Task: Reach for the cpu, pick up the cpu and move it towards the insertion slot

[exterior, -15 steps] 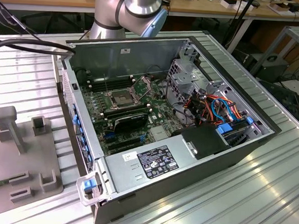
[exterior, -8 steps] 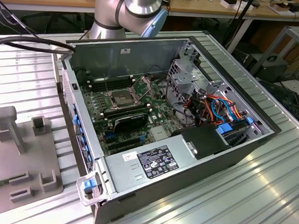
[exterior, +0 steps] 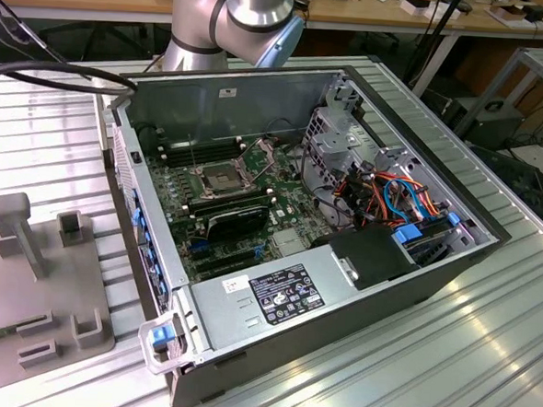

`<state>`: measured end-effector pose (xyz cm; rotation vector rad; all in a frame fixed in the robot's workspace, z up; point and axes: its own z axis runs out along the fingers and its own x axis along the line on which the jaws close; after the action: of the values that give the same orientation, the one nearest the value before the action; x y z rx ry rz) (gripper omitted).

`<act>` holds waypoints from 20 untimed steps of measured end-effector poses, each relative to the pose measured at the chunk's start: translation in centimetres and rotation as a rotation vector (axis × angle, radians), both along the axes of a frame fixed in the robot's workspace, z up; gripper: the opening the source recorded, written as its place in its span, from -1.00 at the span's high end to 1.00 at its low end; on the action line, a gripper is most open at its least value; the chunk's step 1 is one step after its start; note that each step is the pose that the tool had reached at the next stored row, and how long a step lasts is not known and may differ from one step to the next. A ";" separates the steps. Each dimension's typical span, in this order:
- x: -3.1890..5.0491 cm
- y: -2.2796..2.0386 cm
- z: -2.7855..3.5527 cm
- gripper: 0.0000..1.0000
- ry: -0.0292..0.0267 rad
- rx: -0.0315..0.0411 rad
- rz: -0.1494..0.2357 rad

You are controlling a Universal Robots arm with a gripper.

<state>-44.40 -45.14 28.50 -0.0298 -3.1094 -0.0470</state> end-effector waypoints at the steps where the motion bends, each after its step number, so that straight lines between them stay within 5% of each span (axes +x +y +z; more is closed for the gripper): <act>1: 0.00 0.00 0.10 -0.09 0.0000 0.0001 0.000; 20: 0.00 0.00 1.42 -0.09 0.0001 0.0001 0.000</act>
<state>-44.40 -45.14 29.92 -0.0299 -3.1093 -0.0471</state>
